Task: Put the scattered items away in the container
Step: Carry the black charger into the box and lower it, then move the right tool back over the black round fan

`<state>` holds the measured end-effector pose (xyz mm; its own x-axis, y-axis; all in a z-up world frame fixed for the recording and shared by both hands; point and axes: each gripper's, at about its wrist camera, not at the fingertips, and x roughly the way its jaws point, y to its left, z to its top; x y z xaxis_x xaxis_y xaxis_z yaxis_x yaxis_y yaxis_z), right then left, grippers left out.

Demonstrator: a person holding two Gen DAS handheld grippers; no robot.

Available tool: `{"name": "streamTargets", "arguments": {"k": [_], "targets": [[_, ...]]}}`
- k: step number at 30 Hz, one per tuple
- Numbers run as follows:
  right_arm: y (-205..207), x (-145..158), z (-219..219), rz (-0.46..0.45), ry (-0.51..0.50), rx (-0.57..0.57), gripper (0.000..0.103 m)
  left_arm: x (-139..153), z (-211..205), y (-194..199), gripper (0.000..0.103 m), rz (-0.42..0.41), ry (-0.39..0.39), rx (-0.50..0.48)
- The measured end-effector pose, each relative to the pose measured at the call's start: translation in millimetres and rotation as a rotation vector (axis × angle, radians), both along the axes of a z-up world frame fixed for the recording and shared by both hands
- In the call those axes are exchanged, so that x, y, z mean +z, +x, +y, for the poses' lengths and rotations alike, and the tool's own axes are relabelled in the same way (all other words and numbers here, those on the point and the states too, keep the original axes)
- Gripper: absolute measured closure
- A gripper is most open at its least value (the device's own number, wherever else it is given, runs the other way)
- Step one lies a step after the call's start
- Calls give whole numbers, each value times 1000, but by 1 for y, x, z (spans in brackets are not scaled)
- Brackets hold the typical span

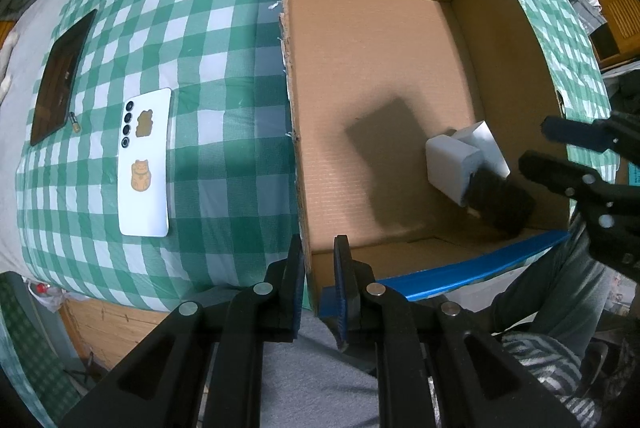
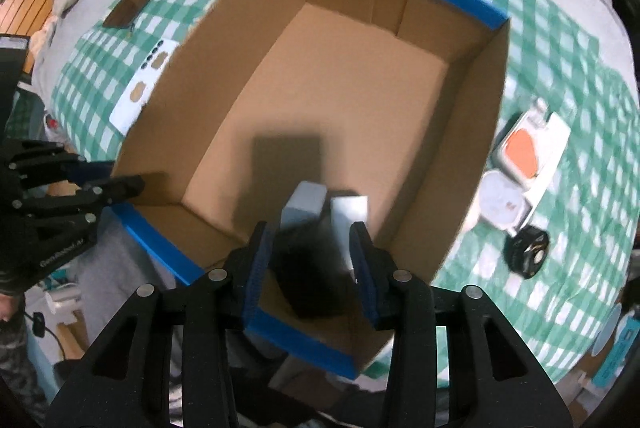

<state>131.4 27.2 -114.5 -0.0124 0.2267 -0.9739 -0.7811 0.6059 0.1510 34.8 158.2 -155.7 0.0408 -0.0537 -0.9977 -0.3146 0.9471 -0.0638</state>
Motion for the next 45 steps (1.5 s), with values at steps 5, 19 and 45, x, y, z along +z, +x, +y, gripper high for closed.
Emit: {"name": "streamTargets", "arguments": {"k": [5, 19, 45], "targets": [[7, 11, -8, -15, 19, -26, 50, -1, -1, 0, 90, 1, -2, -2], [40, 22, -52, -28, 18, -126, 50, -2, -2, 0, 90, 5, 3, -8], [131, -37, -177, 46, -44, -381, 41, -2, -5, 2, 90, 14, 13, -10]]}}
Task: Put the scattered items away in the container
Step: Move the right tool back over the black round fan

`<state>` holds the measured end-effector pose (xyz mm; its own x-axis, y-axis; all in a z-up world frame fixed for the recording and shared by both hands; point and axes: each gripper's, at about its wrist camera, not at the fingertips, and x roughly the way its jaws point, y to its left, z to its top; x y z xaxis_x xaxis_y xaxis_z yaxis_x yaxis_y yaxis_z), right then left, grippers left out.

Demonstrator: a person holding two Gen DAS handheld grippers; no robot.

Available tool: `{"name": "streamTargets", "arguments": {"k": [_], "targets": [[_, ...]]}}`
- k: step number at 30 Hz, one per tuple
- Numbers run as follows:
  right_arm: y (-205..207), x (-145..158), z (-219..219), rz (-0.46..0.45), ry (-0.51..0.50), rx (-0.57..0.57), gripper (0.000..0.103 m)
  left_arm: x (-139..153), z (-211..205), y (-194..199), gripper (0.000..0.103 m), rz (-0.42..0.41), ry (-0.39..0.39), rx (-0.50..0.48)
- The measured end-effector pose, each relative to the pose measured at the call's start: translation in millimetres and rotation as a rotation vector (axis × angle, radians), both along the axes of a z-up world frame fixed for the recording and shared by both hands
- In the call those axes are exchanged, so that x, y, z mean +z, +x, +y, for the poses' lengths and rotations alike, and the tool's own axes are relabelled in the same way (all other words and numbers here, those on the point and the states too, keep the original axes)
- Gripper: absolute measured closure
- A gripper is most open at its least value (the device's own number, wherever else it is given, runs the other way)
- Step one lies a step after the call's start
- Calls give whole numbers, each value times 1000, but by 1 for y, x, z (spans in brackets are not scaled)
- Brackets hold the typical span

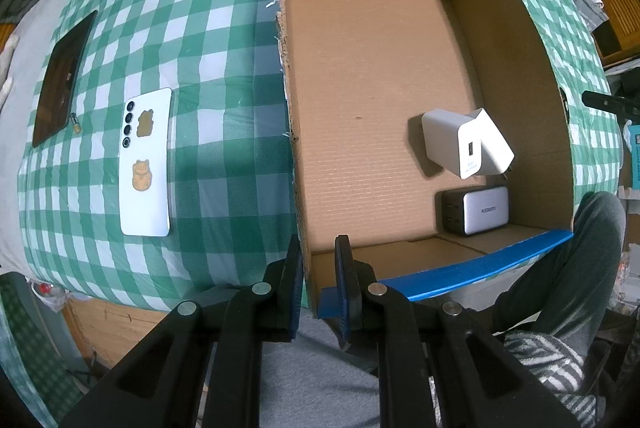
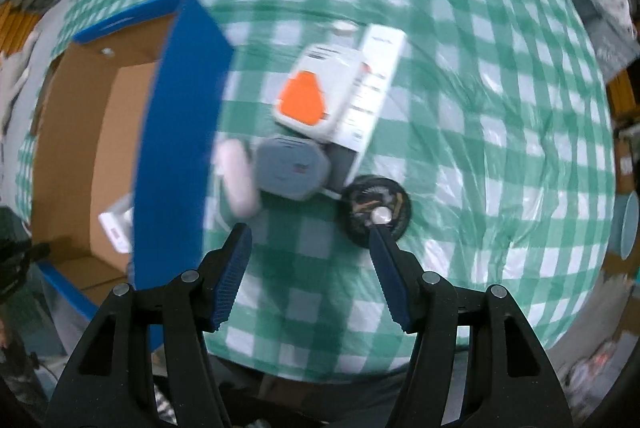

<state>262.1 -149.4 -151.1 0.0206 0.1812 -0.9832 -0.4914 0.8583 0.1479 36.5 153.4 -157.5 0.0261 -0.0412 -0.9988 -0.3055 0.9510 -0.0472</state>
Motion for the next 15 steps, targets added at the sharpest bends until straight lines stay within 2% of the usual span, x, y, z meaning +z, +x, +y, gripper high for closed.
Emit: {"name": "streamTargets", "arguments": {"k": [9, 15], "targets": [[22, -32, -16, 48, 9, -53, 41, 0, 0, 0, 90, 3, 3, -1], [35, -53, -25, 58, -30, -87, 40, 0, 0, -1, 90, 5, 5, 0]]}}
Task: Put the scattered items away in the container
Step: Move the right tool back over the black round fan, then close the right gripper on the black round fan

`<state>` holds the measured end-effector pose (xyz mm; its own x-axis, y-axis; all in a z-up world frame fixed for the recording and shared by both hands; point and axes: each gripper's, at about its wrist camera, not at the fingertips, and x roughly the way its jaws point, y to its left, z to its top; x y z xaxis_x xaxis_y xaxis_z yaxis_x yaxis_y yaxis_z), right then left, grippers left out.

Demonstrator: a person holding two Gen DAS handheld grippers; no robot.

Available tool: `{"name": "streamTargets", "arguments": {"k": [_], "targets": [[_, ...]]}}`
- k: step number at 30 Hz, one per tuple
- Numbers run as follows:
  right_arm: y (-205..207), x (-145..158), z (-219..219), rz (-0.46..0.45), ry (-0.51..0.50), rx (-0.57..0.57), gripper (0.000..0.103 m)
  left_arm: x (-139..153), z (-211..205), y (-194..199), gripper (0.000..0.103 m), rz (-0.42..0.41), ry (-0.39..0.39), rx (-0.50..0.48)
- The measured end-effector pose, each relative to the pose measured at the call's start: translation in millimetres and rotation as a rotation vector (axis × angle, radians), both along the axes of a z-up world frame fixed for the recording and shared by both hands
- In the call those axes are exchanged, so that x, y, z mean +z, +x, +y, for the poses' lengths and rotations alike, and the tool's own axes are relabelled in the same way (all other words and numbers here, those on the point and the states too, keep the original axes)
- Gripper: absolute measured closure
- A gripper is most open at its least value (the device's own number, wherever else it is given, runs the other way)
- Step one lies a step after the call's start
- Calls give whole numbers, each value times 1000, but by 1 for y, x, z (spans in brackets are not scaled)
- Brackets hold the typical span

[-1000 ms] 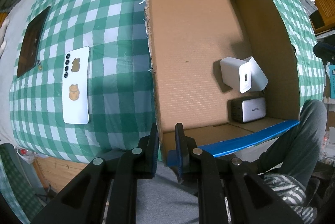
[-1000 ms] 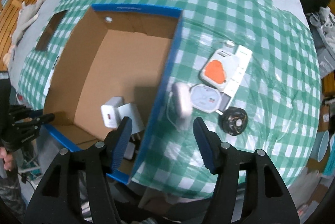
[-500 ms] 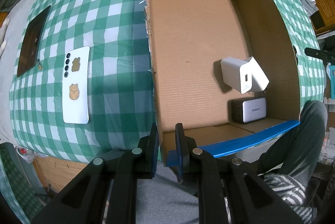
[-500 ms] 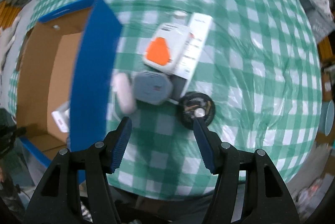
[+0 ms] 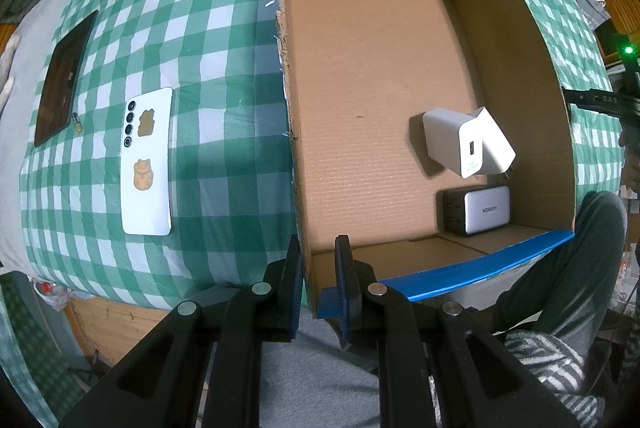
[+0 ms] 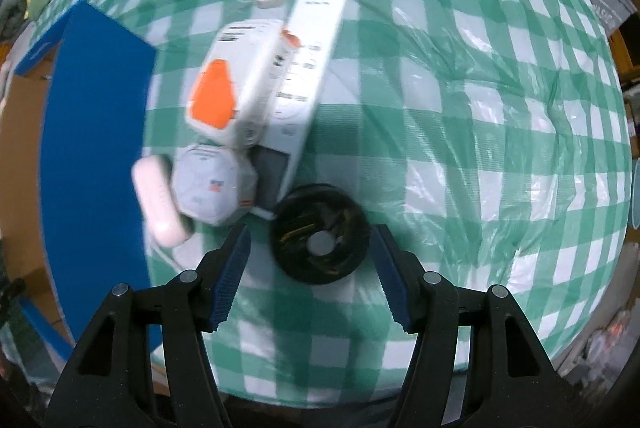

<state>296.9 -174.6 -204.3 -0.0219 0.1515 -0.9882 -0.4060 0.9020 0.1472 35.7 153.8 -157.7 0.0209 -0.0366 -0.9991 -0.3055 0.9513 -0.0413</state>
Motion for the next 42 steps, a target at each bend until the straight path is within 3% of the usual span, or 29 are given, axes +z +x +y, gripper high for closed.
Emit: {"name": "streamTargets", "arguments": {"k": [17, 22, 42], "targets": [[22, -45, -9, 60, 34, -38, 35, -1, -1, 0, 90, 2, 1, 0], [37, -49, -4, 80, 28, -31, 41, -1, -1, 0, 89, 1, 2, 0], [6, -53, 13, 25, -65, 65, 40, -1, -2, 0, 89, 3, 4, 0]]}}
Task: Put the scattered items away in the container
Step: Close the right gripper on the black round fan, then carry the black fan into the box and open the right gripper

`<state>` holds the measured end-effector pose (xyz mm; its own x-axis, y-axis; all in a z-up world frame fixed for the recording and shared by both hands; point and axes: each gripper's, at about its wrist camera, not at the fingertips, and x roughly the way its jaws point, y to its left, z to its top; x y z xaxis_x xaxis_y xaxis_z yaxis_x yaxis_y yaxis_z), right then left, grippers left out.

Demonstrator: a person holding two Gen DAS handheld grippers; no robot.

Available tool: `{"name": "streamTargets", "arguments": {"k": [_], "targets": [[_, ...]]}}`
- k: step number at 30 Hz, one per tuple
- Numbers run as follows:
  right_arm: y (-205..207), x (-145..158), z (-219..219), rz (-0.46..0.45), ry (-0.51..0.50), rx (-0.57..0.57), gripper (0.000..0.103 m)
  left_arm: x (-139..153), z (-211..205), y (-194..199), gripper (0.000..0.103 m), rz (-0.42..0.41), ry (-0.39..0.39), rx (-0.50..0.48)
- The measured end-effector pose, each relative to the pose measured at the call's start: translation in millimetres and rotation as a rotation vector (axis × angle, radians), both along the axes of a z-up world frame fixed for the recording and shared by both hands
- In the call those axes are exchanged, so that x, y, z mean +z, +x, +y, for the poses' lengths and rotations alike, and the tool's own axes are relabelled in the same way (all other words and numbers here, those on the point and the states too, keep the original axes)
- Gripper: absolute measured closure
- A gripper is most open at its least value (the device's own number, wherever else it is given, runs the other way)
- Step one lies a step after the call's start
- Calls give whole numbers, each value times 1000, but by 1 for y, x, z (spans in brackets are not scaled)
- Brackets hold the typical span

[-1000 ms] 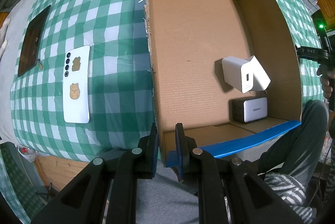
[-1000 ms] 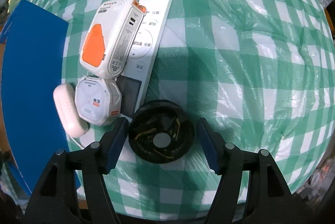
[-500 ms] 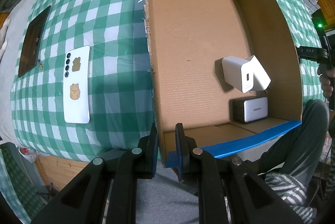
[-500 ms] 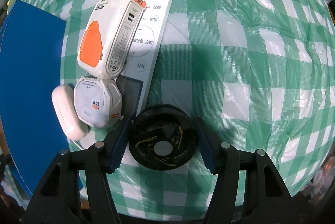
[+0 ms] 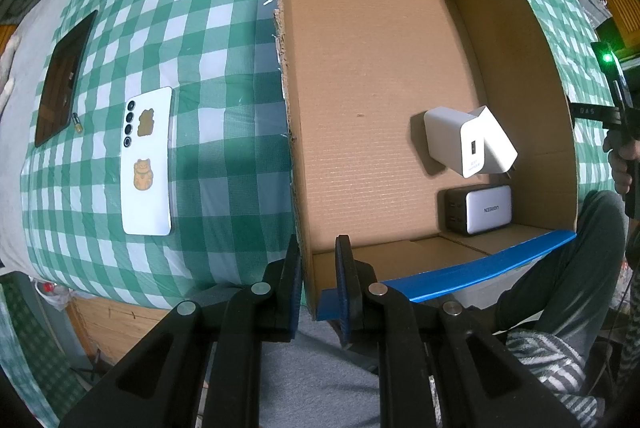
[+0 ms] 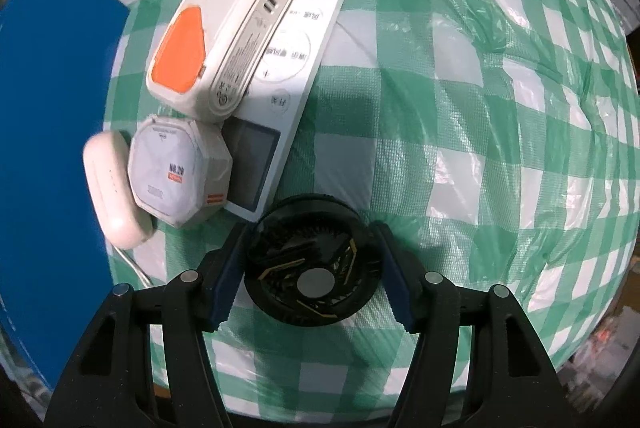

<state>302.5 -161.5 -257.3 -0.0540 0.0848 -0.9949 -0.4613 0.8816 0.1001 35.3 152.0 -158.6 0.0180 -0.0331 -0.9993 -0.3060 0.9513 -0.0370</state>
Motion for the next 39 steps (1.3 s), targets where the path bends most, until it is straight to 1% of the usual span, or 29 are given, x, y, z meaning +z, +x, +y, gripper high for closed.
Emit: {"name": "streamTargets", "arguments": {"k": [2, 3, 8, 16, 20, 23, 26, 29, 35, 39], "targets": [[-4, -1, 4, -12, -12, 13, 40, 0, 0, 0, 89, 1, 1, -2], [-13, 4, 9, -16, -13, 10, 40, 0, 1, -1, 89, 2, 0, -2], [-21, 20, 9, -31, -30, 3, 40, -1, -1, 0, 89, 3, 5, -5], [-36, 74, 26, -84, 8, 61, 40, -2, -1, 0, 89, 3, 5, -5], [-48, 104, 38, -103, 40, 103, 40, -2, -1, 0, 89, 3, 7, -4], [-63, 121, 53, -119, 67, 141, 40, -2, -1, 1, 89, 4, 7, -5], [-68, 140, 62, -133, 93, 174, 40, -2, -1, 1, 89, 4, 8, -6], [-74, 160, 65, -144, 124, 205, 40, -3, -3, 1, 89, 3, 14, -10], [-99, 184, 105, -152, 172, 301, 40, -2, -4, 2, 89, 3, 20, -13], [-113, 187, 130, -154, 180, 353, 40, -2, -4, 3, 89, 3, 21, -14]]}}
